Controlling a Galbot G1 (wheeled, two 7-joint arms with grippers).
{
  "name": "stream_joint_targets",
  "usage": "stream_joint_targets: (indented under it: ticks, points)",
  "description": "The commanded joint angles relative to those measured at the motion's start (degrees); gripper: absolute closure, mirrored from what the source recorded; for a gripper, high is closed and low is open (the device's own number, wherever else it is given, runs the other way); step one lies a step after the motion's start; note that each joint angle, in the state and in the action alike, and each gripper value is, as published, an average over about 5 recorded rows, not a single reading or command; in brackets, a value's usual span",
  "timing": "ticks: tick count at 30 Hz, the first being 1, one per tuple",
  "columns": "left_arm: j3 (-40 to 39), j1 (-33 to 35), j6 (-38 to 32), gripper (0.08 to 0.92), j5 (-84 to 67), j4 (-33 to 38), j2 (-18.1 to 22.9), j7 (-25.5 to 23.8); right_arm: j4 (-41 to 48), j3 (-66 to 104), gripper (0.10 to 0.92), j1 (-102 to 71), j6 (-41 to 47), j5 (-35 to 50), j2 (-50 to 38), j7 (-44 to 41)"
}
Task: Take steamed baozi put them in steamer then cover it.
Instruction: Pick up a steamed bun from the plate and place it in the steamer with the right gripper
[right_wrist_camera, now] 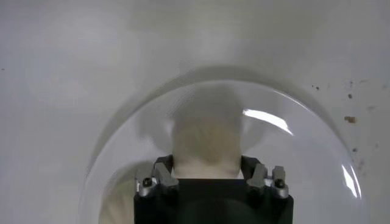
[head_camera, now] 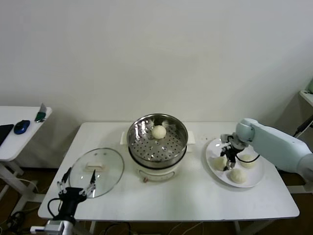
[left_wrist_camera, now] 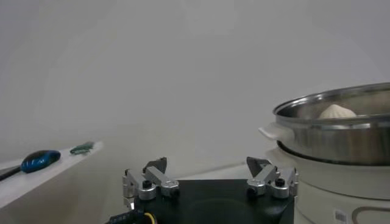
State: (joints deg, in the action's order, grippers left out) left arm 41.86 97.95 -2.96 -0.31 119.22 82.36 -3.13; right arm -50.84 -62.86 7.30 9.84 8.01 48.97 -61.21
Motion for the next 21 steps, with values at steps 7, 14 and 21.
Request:
stream_joint_targets:
  ticks: [7,14,21]
  points:
    - [-0.1,0.6,0.0,0.177,0.0,0.5,-0.1,-0.1,-1.5,-6.9,0.338,11.1,1.9,11.2,-1.1,0.0]
    - [-1.0,0.9,0.1,0.177,0.2,1.3,0.0,-0.1,-4.0,-19.7,0.338,29.3,4.6,26.8,0.9,0.4]
    - [-2.3,1.6,0.0,0.177,0.7,1.9,0.1,-0.2,-7.0,-27.0,0.336,40.1,6.0,37.9,7.2,1.1]
